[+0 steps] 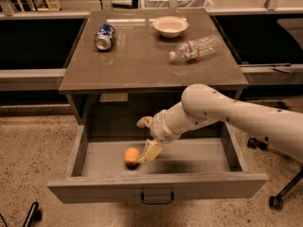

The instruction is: Pick orange from top drawer and place on counter

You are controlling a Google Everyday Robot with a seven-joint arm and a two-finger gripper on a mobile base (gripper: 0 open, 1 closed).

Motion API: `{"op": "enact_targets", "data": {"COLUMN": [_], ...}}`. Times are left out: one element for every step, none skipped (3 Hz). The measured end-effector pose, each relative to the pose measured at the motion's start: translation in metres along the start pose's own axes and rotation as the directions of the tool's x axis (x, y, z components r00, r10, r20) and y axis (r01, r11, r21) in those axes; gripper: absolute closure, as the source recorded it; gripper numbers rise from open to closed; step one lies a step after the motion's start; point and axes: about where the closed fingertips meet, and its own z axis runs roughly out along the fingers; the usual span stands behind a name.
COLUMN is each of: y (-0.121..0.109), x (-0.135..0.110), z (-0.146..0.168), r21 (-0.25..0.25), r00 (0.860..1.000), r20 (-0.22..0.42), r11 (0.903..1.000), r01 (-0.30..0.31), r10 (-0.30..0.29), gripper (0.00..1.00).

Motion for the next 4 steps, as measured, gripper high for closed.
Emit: {"op": "enact_targets", "data": {"y": [-0.005,-0.001,0.003,0.006], "x": [0.008,0.016,0.012,-0.016], "z": [0.023,0.055,0.074,0.073], "r21": [-0.015,-0.041,-0.071,-0.096], "r00": [1.000,0.996,0.992,0.982], "r20": [0.015,0.077,0.112,0.187], "r11": [0.9998,0.9981,0.9962,0.9954], "r01": [-0.015,-0.046,-0.050,0.002], "r10": [0.015,0.049,0.058,0.016], "gripper": [0.21,0.23,0.45,0.69]}}
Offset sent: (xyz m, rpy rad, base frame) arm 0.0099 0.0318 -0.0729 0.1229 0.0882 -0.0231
